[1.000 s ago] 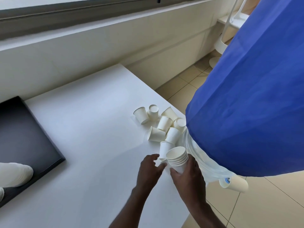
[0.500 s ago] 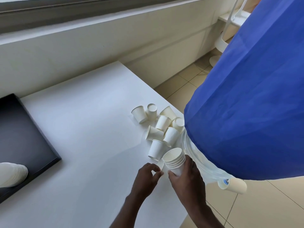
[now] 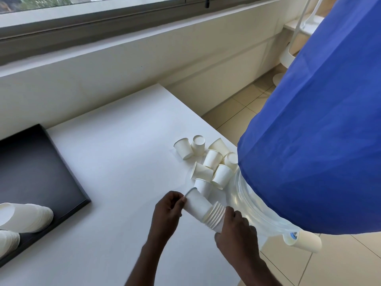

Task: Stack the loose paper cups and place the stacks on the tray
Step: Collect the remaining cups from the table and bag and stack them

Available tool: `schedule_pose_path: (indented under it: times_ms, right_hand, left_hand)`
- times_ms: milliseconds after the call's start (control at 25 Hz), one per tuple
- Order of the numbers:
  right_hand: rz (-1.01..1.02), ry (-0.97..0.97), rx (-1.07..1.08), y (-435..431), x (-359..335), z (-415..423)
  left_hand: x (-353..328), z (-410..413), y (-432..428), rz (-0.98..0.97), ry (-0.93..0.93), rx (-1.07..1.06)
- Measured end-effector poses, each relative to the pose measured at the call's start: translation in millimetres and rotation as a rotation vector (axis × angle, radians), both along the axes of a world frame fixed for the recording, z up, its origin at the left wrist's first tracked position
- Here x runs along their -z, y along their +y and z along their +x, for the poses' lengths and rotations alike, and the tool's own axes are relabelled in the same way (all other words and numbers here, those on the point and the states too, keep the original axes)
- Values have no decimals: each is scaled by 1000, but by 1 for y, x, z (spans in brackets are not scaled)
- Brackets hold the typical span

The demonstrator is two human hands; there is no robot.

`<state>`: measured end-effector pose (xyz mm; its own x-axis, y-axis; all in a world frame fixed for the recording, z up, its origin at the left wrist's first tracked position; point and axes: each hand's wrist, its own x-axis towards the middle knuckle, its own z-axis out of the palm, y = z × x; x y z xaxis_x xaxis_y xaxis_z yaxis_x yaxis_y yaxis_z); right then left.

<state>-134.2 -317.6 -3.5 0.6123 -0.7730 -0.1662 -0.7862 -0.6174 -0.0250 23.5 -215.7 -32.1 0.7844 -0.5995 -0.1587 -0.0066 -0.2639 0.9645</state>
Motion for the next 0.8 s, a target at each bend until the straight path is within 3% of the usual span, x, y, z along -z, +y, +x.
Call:
schedule_pose_path:
  times_ms: [160, 280, 400, 640, 720, 800]
  right_hand:
    - [79, -175, 7, 0, 5, 17]
    - [90, -251, 111, -6, 15, 15]
    - [46, -238, 143, -10, 26, 10]
    - [52, -168, 167, -13, 32, 9]
    - [79, -151, 169, -14, 30, 9]
    - [131, -131, 193, -14, 22, 11]
  left_hand:
    - [-1, -24, -11, 9, -6, 221]
    - [4, -33, -28, 8, 46, 70]
    - [21, -25, -56, 279, -14, -103]
    - [34, -9, -101, 644, -216, 79]
    - [33, -6, -102, 655, -178, 75]
    - [28, -4, -94, 559, -16, 28]
